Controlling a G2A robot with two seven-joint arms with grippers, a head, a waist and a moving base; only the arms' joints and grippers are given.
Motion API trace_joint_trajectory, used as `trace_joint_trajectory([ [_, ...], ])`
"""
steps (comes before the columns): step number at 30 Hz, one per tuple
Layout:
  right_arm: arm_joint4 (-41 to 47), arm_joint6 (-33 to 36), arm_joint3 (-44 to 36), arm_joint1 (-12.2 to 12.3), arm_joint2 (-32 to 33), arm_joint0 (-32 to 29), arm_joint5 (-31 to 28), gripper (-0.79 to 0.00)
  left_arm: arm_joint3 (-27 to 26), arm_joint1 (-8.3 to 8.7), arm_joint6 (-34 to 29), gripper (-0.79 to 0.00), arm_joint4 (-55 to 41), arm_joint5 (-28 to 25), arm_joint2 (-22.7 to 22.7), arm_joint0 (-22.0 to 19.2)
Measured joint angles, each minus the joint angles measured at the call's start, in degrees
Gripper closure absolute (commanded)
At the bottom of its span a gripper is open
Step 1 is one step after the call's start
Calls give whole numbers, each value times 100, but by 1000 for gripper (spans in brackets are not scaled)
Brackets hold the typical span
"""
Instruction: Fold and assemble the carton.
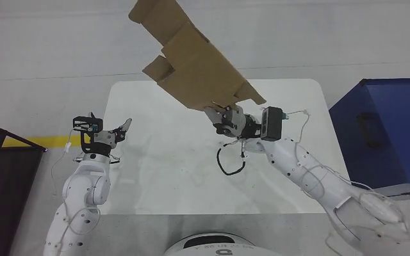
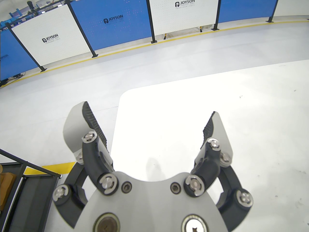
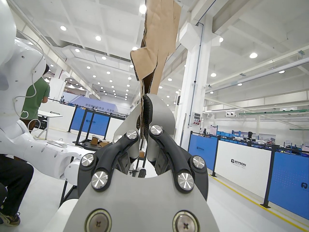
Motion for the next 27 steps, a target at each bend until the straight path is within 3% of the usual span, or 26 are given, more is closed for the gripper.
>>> trace_joint_trajectory([
  [5,-427,77,186,-33,145,43,324,0,0,0,0,-785,0,0,0,0],
  [12,-2106,2274,8,226,986,-277,2449,0,0,0,0,-785,0,0,0,0],
  [17,-3488,3904,-793,456,1574,-805,3393,0,0,0,0,-785,0,0,0,0],
  [23,-6031,6348,-2176,693,2250,-1682,4182,0,0,0,0,-785,0,0,0,0],
  [27,-8955,8529,-3111,745,2224,-2284,3783,0,0,0,0,-785,0,0,0,0],
])
